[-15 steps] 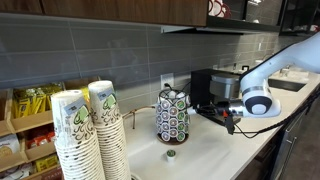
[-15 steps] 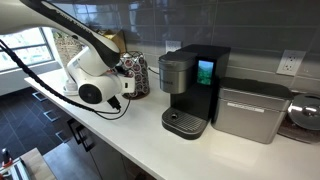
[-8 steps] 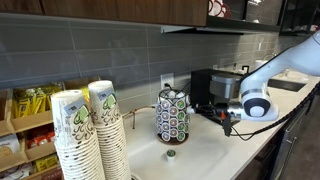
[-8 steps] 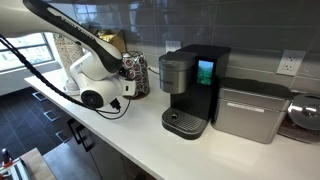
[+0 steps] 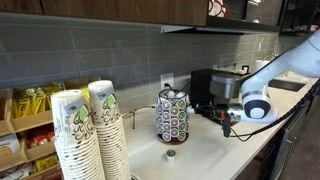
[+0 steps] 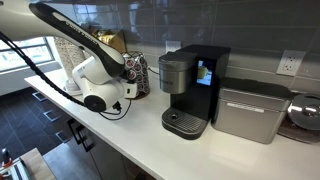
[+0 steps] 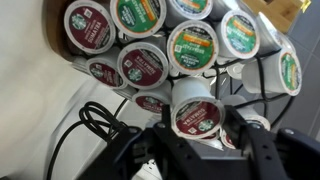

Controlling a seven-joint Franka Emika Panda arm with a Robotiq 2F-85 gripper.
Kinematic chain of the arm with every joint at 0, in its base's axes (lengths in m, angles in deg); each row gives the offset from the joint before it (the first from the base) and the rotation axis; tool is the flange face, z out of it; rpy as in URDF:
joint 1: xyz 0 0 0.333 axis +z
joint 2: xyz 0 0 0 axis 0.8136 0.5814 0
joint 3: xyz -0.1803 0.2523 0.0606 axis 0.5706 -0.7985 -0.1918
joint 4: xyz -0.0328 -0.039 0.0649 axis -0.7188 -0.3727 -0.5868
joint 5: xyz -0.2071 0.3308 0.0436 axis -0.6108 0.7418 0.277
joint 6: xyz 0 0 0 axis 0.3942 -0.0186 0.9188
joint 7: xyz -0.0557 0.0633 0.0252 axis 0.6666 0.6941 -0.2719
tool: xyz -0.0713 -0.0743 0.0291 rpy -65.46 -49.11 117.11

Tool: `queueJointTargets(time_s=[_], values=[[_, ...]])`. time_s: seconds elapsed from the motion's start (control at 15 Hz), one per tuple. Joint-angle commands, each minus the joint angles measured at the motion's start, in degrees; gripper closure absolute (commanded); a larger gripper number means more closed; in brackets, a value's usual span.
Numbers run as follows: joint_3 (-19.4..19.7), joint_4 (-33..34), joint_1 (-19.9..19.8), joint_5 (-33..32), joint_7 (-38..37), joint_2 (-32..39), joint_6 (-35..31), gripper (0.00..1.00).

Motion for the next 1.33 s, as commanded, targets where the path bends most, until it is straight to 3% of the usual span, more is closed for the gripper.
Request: queueJointTargets(time_s=[0.0,1.27], values=[[0.3,0.0,0.01,-0.32,-0.88,1.55,3.34,0.71],[0.81,0.26,-0.21,-7.84,-3.73,1.42,2.8,0.71]])
